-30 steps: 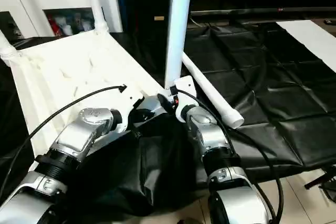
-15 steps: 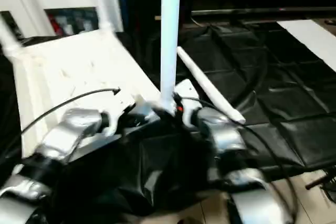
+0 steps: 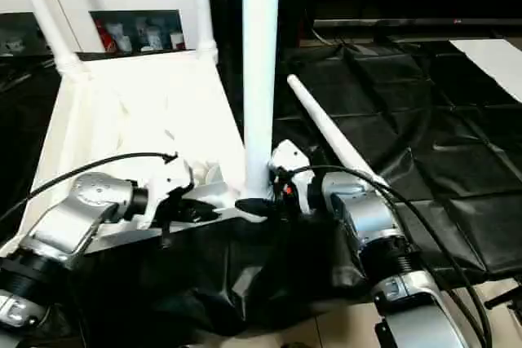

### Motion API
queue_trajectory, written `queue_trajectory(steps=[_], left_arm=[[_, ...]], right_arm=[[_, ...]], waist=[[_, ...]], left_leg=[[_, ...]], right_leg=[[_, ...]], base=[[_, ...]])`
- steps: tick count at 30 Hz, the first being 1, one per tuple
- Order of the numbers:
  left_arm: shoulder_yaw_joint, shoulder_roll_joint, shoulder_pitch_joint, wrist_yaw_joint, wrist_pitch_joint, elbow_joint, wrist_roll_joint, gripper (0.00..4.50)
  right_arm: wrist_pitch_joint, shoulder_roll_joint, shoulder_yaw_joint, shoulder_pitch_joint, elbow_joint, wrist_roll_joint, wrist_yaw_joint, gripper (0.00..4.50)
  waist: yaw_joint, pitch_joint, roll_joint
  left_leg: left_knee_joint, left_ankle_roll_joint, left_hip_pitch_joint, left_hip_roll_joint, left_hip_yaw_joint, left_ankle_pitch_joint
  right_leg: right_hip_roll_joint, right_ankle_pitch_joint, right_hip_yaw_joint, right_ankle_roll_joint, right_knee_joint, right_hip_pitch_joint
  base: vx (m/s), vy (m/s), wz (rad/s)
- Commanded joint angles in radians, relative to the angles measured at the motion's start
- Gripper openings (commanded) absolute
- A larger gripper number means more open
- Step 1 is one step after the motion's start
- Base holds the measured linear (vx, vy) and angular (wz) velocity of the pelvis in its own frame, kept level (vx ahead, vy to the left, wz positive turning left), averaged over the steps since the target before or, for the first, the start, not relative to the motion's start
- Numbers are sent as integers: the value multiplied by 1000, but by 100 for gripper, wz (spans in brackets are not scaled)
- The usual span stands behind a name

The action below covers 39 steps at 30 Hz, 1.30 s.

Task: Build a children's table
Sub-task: Rotate leg to tighten

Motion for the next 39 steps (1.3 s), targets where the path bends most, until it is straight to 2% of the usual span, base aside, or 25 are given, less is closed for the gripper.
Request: queue_trajectory(steps=[1, 5, 9, 14, 16, 18, 20, 23, 24, 25, 26, 28, 30, 33, 34, 39], left_arm=[[-22, -17, -3, -22, -22, -42, -24, 0], [-15, -27, -6, -3, -22, -33, -18, 0], [6, -82, -26, 82, -1, -10, -11, 0], [32, -164, -66, 221, 55, 33, 10, 0], [39, -192, -82, 266, 75, 49, 17, 0], [59, -263, -127, 392, 102, 104, 42, 0], [70, -297, -150, 446, 108, 133, 50, 0], [61, -321, -155, 439, 98, 132, 48, 0], [56, -328, -155, 430, 97, 125, 46, 0], [56, -328, -154, 429, 97, 124, 46, 0], [50, -325, -151, 415, 93, 115, 43, 0], [46, -321, -148, 405, 91, 111, 41, 0], [44, -303, -139, 379, 82, 103, 38, 0], [42, -270, -123, 326, 69, 84, 26, 0], [42, -270, -123, 326, 69, 84, 26, 0], [34, -208, -96, 223, 53, 46, 8, 0]], right_arm=[[13, 12, 29, 11, -40, 11, 26, 281], [15, 20, 28, 20, -40, 13, 19, 273], [29, 94, -23, 19, 7, 18, -134, 271], [29, 189, -84, -21, 118, -15, -405, 271], [33, 220, -105, -36, 155, -15, -481, 270], [21, 299, -151, -73, 243, -14, -662, 270], [-9, 340, -167, -90, 277, -24, -732, 270], [-64, 371, -142, -97, 293, -58, -769, 270], [-81, 376, -139, -97, 292, -50, -733, 270], [-83, 377, -139, -97, 292, -48, -728, 270], [-85, 372, -144, -97, 284, -27, -672, 305], [-82, 366, -150, -100, 282, -14, -639, 340], [-78, 342, -158, -107, 279, 4, -575, 350], [-90, 284, -131, -102, 252, -4, -473, 385], [-90, 284, -131, -102, 252, -4, -473, 390], [-87, 174, -88, -67, 157, 11, -241, 398]], waist=[[-3, -70, -4], [-1, -71, -5], [-3, -71, -5], [-23, -67, -6], [-30, -66, -4], [-37, -68, -4], [-39, -70, -3], [-39, -72, -4], [-39, -73, -3], [-39, -74, -3], [-39, -73, -1], [-39, -73, -2], [-38, -73, -2], [-38, -73, -2], [-38, -74, -2], [-32, -72, -2]], left_leg=[[-70, 64, -7, 14, 12, -123], [-70, 65, -7, 14, 12, -116], [-70, 55, -8, 12, 12, -113], [-74, 25, -8, 7, 10, -147], [-73, 25, -7, 4, 10, -169], [-72, 21, -8, 2, 9, -160], [-71, 21, -9, 2, 8, -156], [-71, 30, -14, 3, 8, -137], [-71, 42, -14, 5, 8, -125], [-70, 46, -12, 5, 9, -126], [-70, 53, -12, 6, 9, -131], [-70, 64, -13, 5, 10, -133], [-69, 74, -12, 6, 10, -136], [-68, 81, -13, 7, 9, -130], [-67, 84, -13, 7, 10, -129], [-67, 95, -11, 10, 11, -134]], right_leg=[[-50, -259, 54, -180, -71, 69], [-50, -257, 54, -176, -70, 68], [-50, -256, 53, -174, -70, 69], [-51, -360, 50, -134, -85, 68], [-50, -393, 48, -123, -91, 66], [-50, -392, 48, -122, -91, 65], [-51, -386, 46, -122, -92, 65], [-49, -330, 47, -134, -85, 67], [-48, -272, 49, -154, -78, 69], [-48, -260, 49, -160, -77, 69], [-48, -248, 49, -171, -76, 69], [-49, -239, 50, -178, -76, 72], [-49, -235, 50, -186, -76, 73], [-50, -226, 49, -198, -74, 74], [-50, -222, 49, -200, -74, 75], [-49, -221, 50, -210, -73, 74]], base=[[0, 0, 0], [0, 0, 0], [0, 0, 0], [0, 0, 0], [0, 0, 0], [0, 0, 0], [0, 0, 0], [0, 0, 0], [0, 0, 0], [0, 0, 0], [0, 0, 0], [0, 0, 0], [0, 0, 0], [0, 0, 0], [0, 0, 0], [0, 0, 0]])
